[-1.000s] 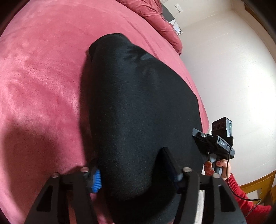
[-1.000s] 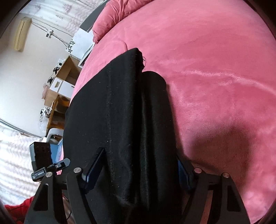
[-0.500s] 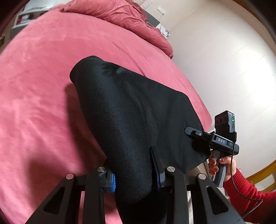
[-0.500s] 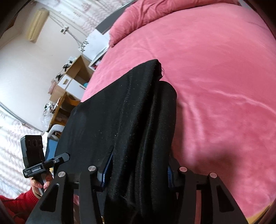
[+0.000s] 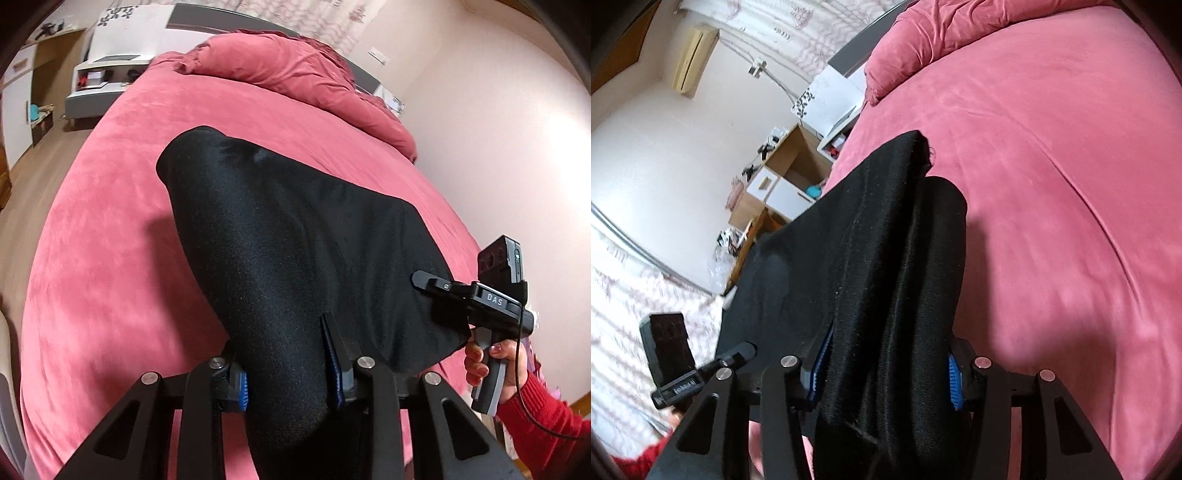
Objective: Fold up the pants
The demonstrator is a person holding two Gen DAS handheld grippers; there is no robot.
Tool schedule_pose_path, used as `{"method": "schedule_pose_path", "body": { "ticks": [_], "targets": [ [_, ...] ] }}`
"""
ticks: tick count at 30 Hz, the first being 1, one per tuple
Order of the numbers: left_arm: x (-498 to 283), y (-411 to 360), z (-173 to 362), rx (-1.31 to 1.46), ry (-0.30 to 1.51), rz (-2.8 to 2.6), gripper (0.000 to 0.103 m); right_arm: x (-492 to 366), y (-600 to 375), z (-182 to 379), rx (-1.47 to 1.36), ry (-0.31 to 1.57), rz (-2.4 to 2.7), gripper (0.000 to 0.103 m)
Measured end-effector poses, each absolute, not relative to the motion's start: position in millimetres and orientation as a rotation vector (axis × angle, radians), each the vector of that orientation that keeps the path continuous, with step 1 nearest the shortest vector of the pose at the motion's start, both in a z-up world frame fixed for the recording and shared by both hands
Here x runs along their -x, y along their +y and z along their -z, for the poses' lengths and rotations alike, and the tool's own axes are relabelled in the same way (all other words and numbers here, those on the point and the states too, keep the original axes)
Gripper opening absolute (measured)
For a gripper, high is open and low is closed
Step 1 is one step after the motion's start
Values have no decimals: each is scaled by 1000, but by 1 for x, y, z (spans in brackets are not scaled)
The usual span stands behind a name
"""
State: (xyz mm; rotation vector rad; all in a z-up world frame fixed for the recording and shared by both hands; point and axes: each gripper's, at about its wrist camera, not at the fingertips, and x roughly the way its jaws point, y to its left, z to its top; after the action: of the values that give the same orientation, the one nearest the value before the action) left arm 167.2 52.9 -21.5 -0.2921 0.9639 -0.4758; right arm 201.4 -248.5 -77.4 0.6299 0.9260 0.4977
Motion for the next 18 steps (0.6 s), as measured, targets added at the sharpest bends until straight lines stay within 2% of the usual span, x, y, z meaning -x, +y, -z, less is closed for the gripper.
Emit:
{"method": "schedule_pose_path", "body": {
  "ticks": [9, 18],
  "targets": [
    [-213, 46, 33, 292, 962, 486, 32, -249, -262, 76, -621, 917, -445, 50],
    [-221, 41, 49, 272, 980, 469, 33, -260, -289, 105, -688, 929, -399, 50]
  ]
}}
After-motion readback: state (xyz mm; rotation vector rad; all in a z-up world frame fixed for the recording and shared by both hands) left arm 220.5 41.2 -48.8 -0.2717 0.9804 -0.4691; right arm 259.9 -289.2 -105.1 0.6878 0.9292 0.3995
